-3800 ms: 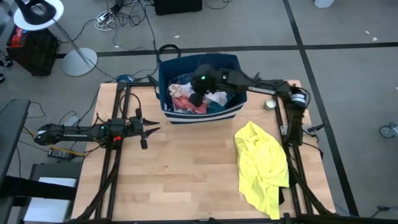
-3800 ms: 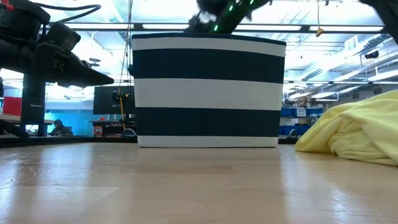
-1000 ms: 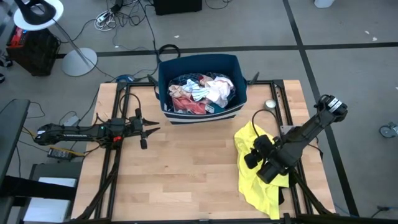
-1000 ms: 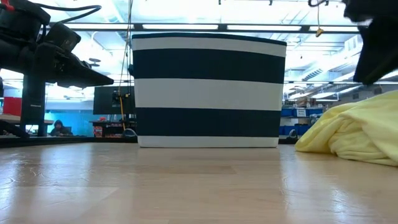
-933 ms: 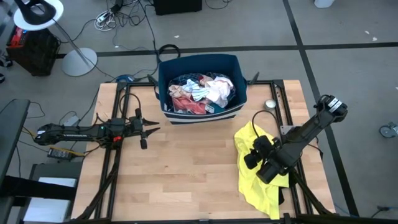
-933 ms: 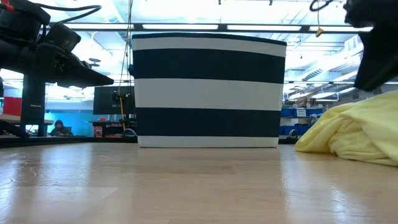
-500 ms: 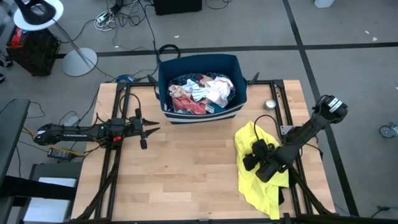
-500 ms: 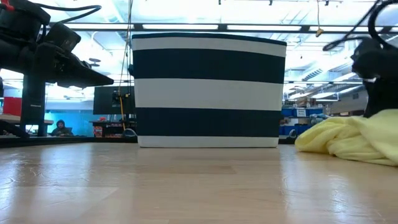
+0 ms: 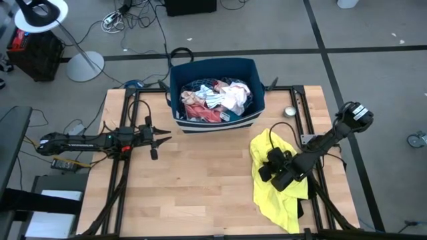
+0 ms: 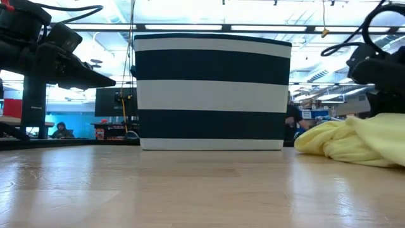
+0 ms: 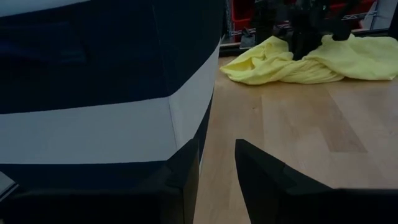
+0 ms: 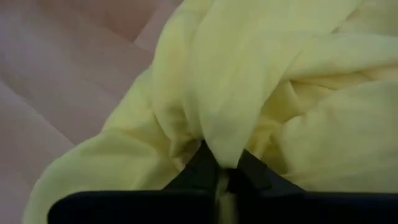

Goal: Sort clothes
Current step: Put the yellow shirt into the blue bin, then put the maroon underwear into the blue bin

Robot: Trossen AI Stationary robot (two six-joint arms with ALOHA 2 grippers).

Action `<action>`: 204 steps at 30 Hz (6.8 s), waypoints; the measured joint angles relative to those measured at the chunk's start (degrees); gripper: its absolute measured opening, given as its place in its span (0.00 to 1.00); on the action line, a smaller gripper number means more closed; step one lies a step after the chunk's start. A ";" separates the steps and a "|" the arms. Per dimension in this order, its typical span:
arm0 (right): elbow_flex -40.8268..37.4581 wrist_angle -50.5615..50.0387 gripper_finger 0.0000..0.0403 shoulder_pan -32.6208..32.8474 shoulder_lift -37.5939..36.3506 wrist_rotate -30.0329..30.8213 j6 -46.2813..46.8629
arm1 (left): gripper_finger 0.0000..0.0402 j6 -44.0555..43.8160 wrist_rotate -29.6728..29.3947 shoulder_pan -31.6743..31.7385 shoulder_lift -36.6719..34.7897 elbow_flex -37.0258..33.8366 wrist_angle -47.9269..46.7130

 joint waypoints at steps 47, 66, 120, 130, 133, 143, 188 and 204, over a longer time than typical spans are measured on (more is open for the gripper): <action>78.13 4.77 0.02 -37.40 -0.01 1.79 -94.64 | 0.27 -0.61 0.00 0.00 0.00 0.00 -0.02; 88.31 41.21 0.02 -57.97 20.51 -29.29 -96.51 | 0.27 -0.43 -0.03 0.00 0.00 0.00 -0.16; 61.86 25.11 0.03 -62.79 41.62 -35.40 -77.63 | 0.27 0.81 -0.22 0.00 0.02 0.00 -1.36; 53.54 36.64 0.04 -63.43 40.74 -38.74 -73.89 | 0.27 0.83 -0.22 0.00 0.02 0.00 -1.29; 53.30 37.03 0.08 -63.50 39.89 -40.34 -73.53 | 0.27 0.83 -0.22 0.02 0.01 0.00 -1.31; 52.80 31.97 0.23 -63.71 27.43 -40.24 -75.78 | 0.27 0.83 -0.22 0.01 0.02 0.00 -1.34; 26.81 -13.87 0.33 -30.51 -21.59 -12.97 -54.00 | 0.27 0.24 -0.20 0.02 0.02 0.00 2.44; 26.42 -44.11 0.32 -16.51 -18.40 -16.96 -16.10 | 0.27 0.18 -0.20 0.00 0.02 0.00 9.57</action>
